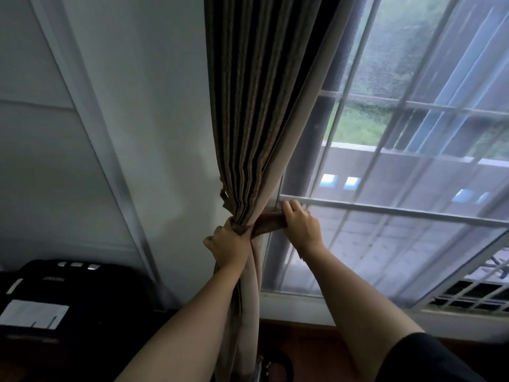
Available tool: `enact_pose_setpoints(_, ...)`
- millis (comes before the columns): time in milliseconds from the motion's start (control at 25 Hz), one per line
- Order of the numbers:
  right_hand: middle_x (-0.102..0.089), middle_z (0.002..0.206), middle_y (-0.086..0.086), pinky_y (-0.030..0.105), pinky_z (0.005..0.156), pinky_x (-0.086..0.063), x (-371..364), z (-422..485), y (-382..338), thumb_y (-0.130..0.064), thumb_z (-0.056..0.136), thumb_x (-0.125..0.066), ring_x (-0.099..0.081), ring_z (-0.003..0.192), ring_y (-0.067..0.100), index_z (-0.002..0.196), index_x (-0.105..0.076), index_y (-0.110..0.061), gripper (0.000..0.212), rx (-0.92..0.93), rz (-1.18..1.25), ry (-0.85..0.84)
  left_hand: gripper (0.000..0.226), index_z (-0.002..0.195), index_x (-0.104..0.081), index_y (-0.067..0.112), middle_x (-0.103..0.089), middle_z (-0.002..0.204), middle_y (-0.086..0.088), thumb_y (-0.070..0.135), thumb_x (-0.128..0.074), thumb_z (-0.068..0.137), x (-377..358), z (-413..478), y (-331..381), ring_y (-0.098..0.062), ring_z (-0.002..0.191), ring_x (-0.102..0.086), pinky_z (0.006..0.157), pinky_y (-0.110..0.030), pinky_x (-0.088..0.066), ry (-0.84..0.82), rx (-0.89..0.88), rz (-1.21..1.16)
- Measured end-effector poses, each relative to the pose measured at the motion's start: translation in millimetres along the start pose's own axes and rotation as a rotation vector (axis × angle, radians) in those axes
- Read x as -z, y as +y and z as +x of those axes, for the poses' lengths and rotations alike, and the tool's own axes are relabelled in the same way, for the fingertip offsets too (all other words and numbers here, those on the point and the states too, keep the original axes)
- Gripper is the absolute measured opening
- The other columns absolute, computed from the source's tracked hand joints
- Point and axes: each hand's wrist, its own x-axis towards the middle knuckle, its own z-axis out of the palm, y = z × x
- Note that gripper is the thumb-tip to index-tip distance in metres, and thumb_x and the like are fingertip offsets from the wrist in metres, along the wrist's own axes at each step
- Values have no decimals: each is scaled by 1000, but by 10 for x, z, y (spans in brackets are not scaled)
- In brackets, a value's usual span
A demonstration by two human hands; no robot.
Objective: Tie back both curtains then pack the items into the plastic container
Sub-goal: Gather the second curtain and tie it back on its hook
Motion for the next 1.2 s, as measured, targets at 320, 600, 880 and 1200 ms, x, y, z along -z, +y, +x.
enact_pose_setpoints(320, -63, 72, 4, 30, 36, -43, -14, 143, 45, -11, 67, -63, -63, 50, 26, 82, -62, -13, 15, 90, -156, 74, 38, 81, -65, 11, -67, 66, -10, 50, -63, 81, 19, 36, -111, -30, 64, -60, 76, -36, -33, -58, -80, 27)
enact_pose_setpoints(600, -65, 92, 19, 38, 64, -44, -201, 123, -368, 0, 76, -44, -60, 88, 40, 93, -55, -9, 22, -470, 461, -231, 48, 56, -58, 11, -53, 42, -7, 54, -48, 75, 56, 30, -187, -26, 38, -49, 61, -31, -31, 81, -159, 125)
enact_pose_setpoints(880, -50, 127, 17, 27, 98, -35, -150, 45, -434, -13, 80, -62, -47, 119, 31, 126, -55, -7, 48, -149, 579, -582, 40, 62, -61, 9, -62, 52, -10, 45, -67, 79, 103, 20, -101, -28, 52, -56, 67, -32, -28, -5, -63, 92)
enact_pose_setpoints(1200, -58, 105, 19, 44, 66, -48, -56, 258, -504, -5, 85, -49, -59, 88, 42, 109, -52, -3, 25, -195, 307, -196, 36, 57, -58, 10, -58, 46, -8, 36, -75, 76, 140, 7, -71, -28, 44, -55, 65, -32, -30, -31, -95, 81)
